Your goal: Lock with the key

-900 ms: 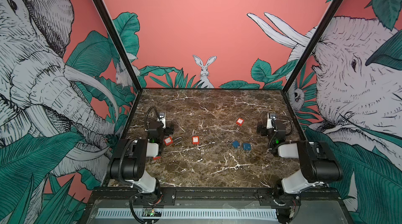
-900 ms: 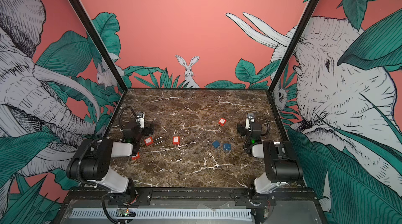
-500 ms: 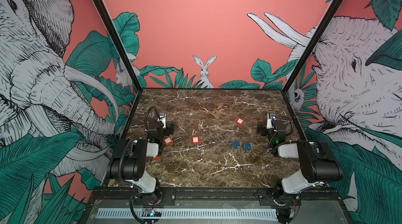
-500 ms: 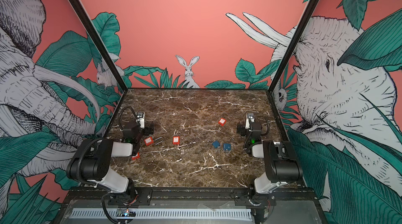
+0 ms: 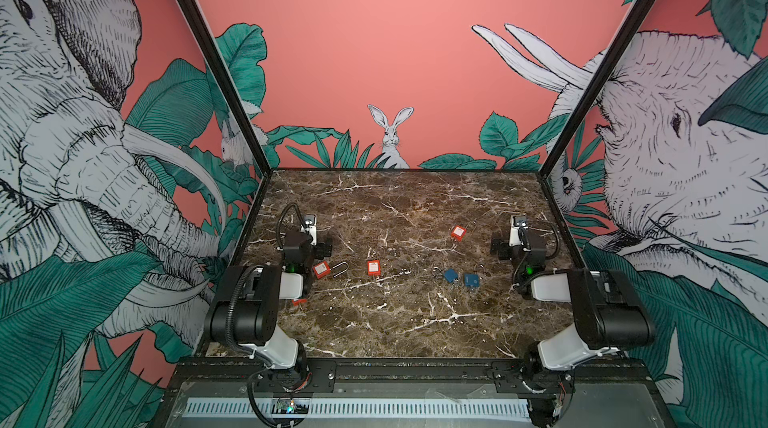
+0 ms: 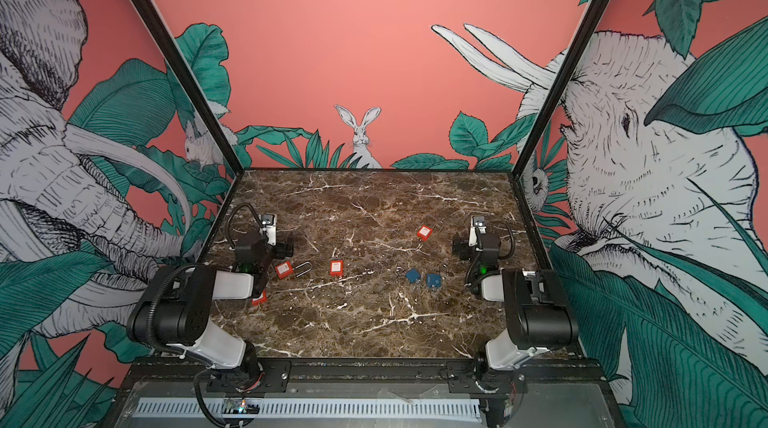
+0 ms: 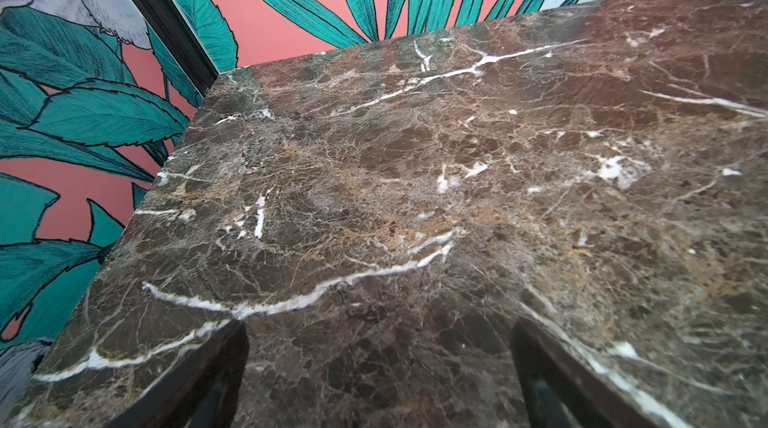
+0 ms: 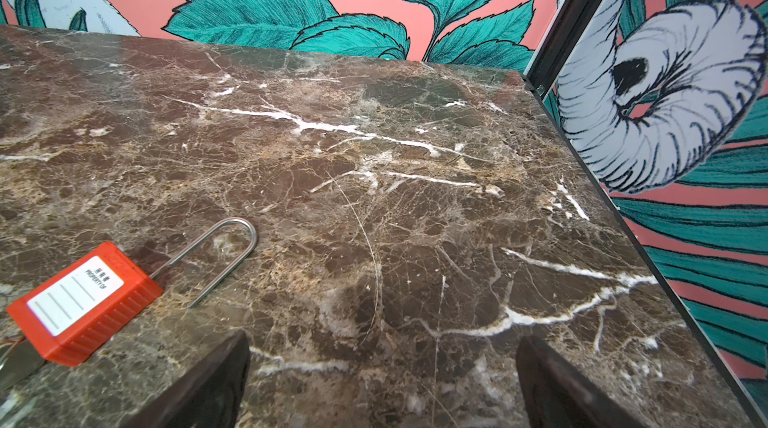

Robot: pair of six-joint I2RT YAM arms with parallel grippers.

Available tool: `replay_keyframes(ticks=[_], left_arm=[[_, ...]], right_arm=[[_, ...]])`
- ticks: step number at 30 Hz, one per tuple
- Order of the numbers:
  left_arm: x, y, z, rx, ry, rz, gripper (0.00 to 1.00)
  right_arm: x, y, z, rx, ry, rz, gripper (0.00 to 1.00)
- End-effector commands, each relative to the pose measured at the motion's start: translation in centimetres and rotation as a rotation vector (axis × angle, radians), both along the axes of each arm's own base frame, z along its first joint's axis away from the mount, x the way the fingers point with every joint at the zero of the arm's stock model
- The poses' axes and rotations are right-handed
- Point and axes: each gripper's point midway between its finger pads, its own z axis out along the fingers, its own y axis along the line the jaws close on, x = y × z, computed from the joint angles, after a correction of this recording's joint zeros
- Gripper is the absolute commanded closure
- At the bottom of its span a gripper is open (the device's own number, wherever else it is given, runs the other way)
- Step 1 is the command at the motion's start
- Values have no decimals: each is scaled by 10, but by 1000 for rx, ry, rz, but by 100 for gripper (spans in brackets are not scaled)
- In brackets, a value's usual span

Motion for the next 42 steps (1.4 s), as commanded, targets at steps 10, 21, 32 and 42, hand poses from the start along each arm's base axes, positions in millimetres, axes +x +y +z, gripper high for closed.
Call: replay_keyframes(ticks=[10, 21, 32, 42], left_arm=[[7, 1, 28, -8, -3, 18, 0], [-2, -12, 98, -94, -51, -20, 3], [12, -77, 151, -138, -59, -180, 4], [26, -129, 172, -131, -46, -333, 4]], right_arm=[[-23, -18, 39, 1, -163, -118, 2], [-28, 1, 88, 140, 163, -139, 14], [-93, 85, 30, 184, 633, -87, 22], [-121, 109, -25, 166, 831, -87, 26]])
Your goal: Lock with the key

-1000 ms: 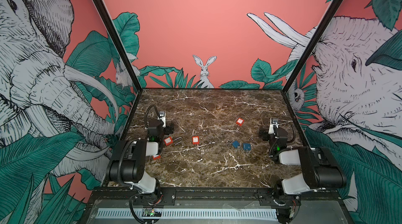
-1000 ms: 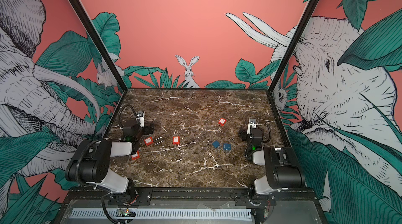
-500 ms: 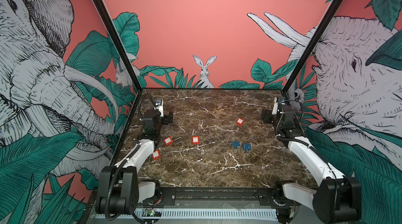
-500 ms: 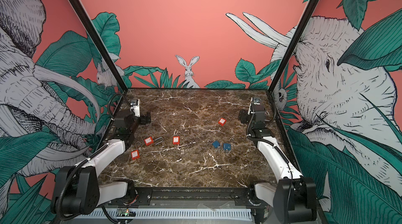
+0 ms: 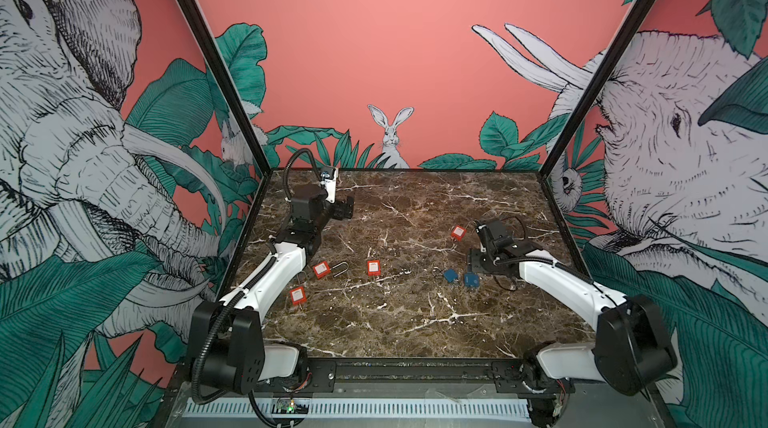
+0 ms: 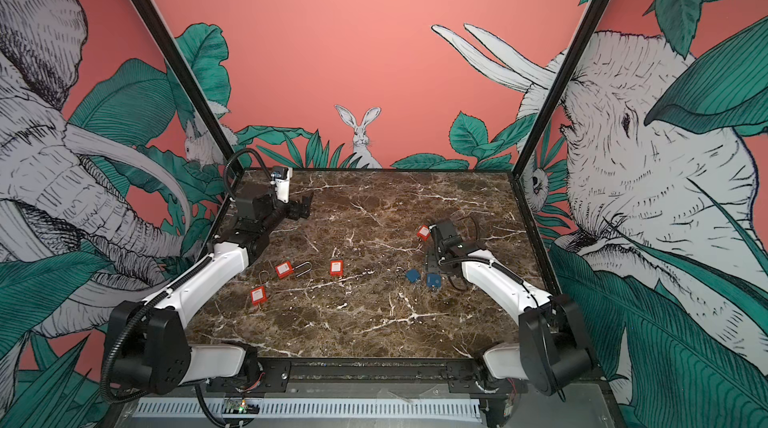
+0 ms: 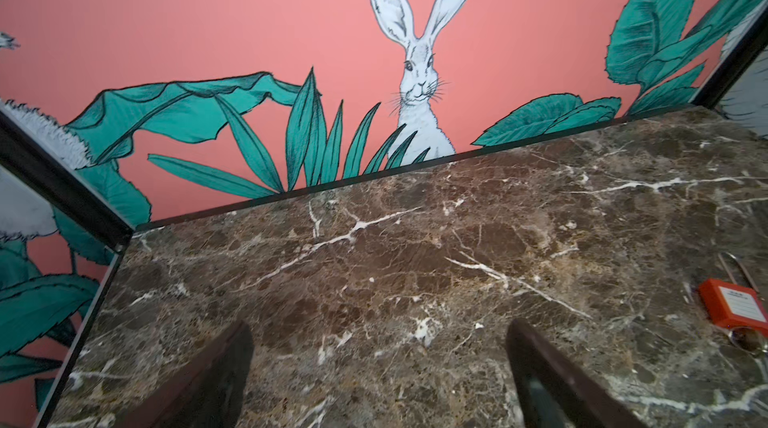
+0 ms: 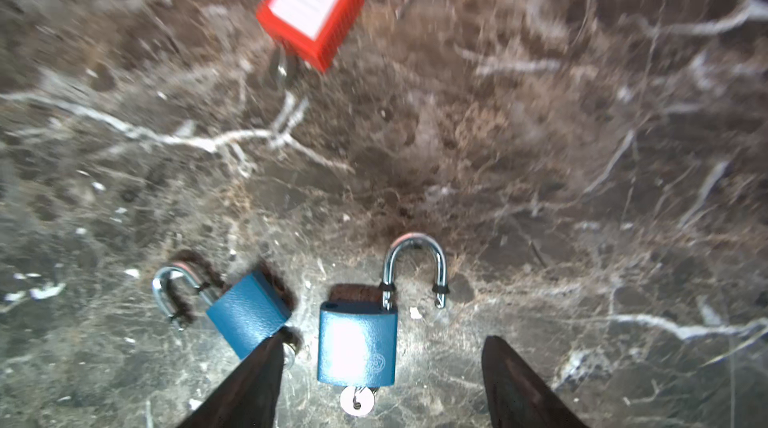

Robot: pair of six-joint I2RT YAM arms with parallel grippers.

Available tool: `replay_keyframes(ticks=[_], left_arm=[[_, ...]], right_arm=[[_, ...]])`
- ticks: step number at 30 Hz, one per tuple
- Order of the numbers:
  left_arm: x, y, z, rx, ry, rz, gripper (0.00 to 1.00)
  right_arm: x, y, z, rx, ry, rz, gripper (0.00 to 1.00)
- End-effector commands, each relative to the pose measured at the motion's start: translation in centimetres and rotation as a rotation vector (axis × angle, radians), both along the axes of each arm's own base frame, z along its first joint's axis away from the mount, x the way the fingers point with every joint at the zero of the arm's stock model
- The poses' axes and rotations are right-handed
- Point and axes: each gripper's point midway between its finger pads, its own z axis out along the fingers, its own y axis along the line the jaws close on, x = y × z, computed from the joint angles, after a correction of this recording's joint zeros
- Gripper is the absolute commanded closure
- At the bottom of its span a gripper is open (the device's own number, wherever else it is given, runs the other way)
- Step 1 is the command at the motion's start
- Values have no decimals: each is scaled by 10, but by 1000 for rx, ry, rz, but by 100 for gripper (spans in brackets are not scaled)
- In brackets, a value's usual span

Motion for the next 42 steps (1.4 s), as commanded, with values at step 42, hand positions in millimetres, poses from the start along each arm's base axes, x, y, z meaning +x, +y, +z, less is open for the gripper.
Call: replay_keyframes(ticks=[42], left_arm=[[11, -35, -17, 43, 74, -72, 3]], right_arm=[[-28, 11, -64, -71, 210, -40, 51]])
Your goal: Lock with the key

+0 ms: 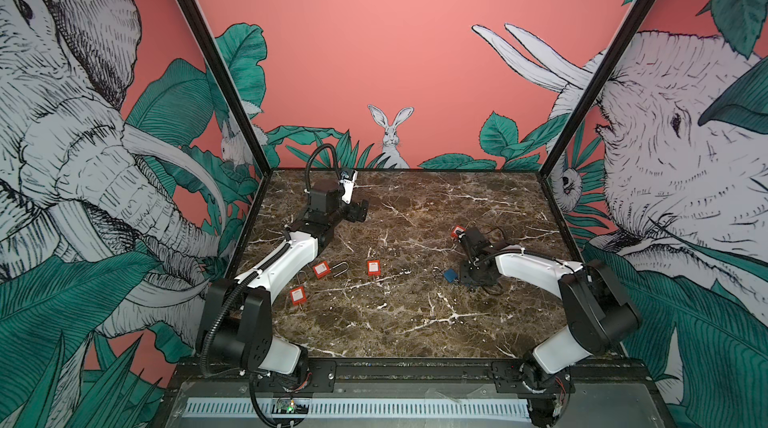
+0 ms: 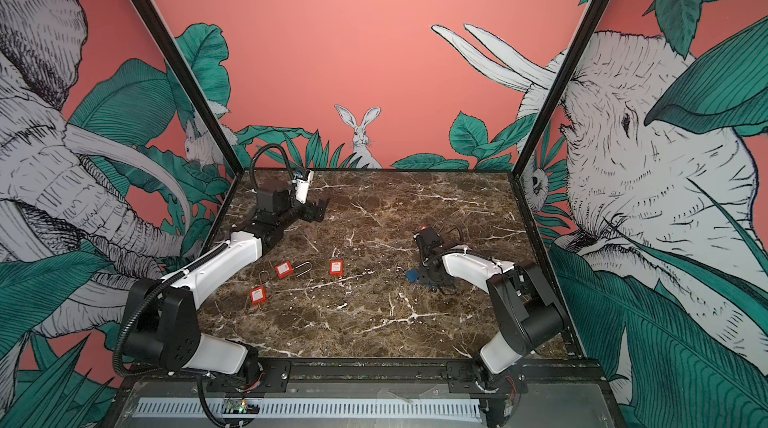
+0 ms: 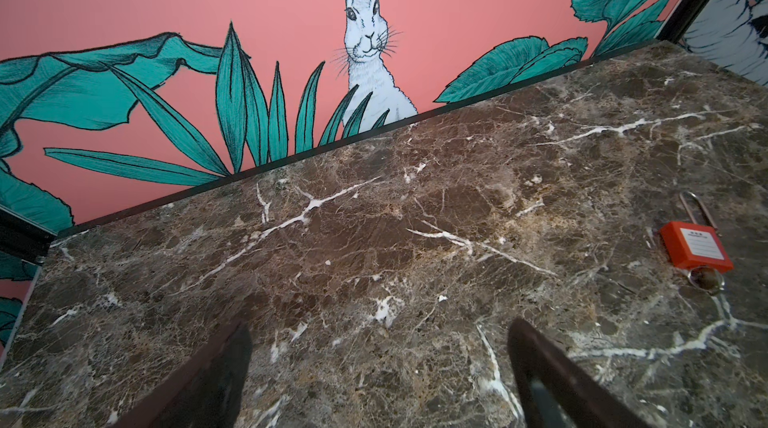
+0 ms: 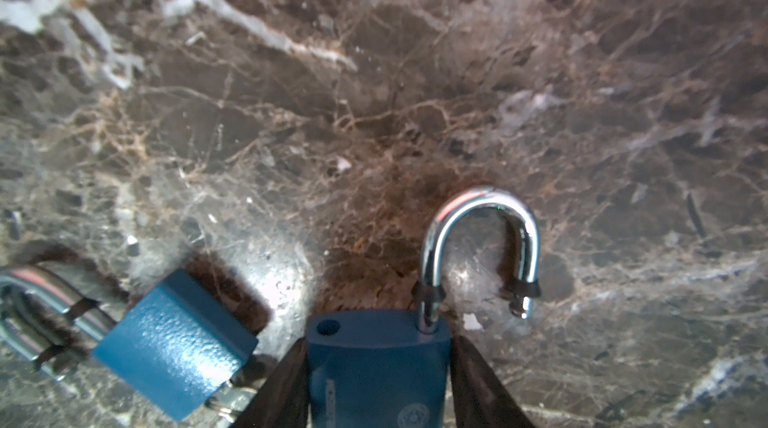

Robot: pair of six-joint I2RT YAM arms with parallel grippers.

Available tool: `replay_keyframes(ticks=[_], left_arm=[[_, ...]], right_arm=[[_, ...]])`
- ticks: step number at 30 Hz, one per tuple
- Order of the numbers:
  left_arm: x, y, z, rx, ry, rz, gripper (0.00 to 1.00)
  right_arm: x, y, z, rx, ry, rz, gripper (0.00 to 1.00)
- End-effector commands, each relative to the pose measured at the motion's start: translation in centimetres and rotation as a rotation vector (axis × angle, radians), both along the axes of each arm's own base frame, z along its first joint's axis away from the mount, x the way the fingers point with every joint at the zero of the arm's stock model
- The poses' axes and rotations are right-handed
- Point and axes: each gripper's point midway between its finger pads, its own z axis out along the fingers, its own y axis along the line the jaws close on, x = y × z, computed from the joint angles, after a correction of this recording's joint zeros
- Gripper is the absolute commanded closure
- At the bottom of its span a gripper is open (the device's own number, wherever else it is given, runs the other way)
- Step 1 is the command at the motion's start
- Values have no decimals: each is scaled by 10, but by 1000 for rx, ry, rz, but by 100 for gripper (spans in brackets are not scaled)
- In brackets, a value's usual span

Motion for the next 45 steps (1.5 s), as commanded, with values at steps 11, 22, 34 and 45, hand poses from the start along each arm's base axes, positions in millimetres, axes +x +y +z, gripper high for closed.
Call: replay_keyframes(ticks=[11, 22, 34, 45], left_arm=[[8, -4, 20, -24, -42, 7, 2], [-4, -52, 39, -118, -115, -275, 20], [-92, -107, 52, -105, -332, -906, 47], [-131, -140, 53, -185, -295, -1088, 52]], right_arm=[[11, -10, 33, -131, -58, 106, 68], [39, 45, 137, -16, -416, 682, 73], [24, 112, 205, 123, -715, 1255, 82], [21, 131, 238, 138, -871, 1416, 81]])
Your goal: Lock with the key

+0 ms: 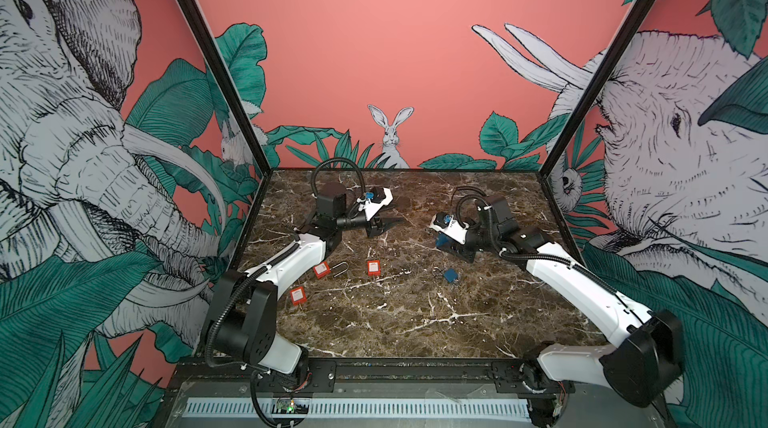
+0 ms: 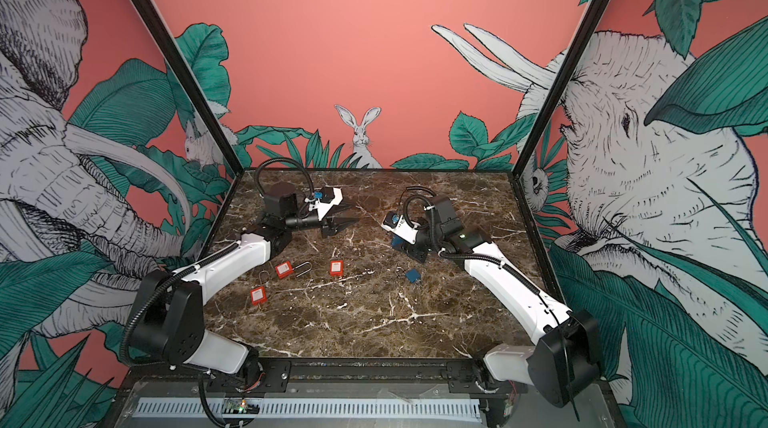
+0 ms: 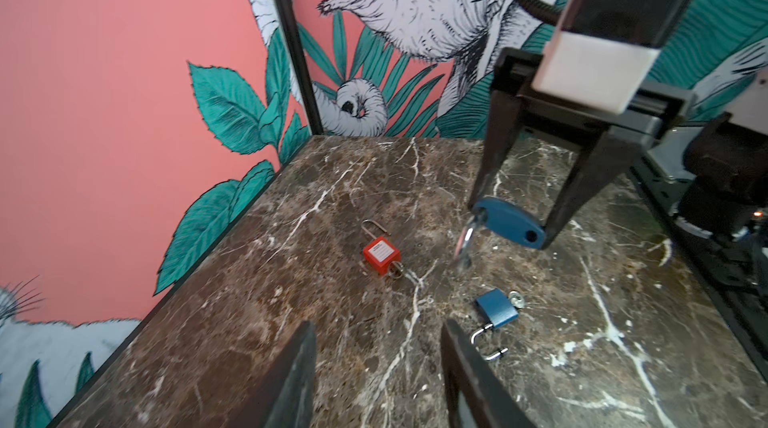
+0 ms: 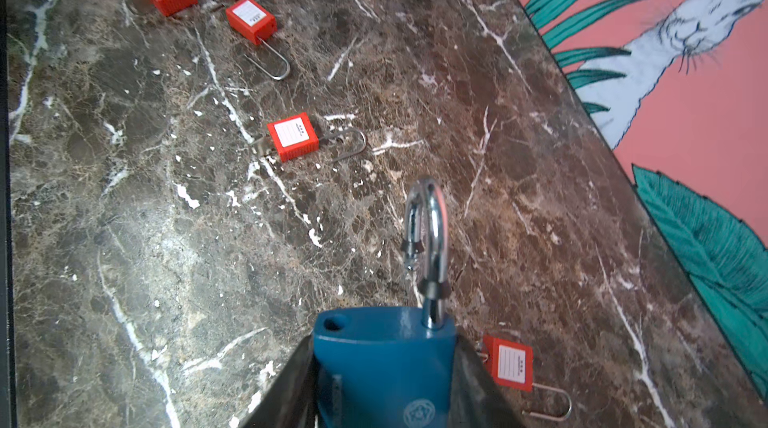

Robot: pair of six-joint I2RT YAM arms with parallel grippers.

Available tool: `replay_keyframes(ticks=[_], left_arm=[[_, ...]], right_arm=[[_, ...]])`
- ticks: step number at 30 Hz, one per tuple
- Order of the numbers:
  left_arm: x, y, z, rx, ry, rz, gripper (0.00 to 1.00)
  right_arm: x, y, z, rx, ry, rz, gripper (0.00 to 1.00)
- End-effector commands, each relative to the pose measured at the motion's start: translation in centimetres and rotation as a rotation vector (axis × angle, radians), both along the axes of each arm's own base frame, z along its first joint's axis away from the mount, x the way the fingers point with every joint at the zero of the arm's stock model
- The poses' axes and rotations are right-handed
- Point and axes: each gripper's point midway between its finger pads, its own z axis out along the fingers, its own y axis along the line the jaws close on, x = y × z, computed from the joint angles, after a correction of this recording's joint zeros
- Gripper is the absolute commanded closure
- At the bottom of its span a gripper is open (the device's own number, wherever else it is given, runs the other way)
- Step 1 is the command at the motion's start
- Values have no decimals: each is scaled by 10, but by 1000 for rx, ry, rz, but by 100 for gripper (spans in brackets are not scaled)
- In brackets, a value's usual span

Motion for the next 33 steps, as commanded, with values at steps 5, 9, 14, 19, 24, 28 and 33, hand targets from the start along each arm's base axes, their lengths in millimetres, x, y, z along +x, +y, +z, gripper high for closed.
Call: replay_keyframes(ticks=[5, 9, 14, 19, 24, 28, 33], left_arm=[[-32, -25, 6, -16, -10, -156, 54], [-37, -32, 8, -27, 30, -199, 55], [-44, -37, -3, 16, 44, -230, 57], [-39, -40, -7, 23, 53, -209, 57], [-37, -44, -10, 38, 49, -208, 59], [-38, -46, -11, 45, 47, -218, 65], [-40, -47, -12, 43, 49, -225, 69]], right_arm=[[1, 19, 46, 84, -168, 117, 82], [1, 21, 48, 85, -179, 127, 82], [0, 23, 48, 88, -181, 140, 82], [-2, 25, 44, 69, -192, 157, 83], [-3, 26, 43, 63, -196, 163, 84], [-3, 27, 41, 59, -194, 164, 84], [-3, 27, 42, 59, -198, 165, 85]])
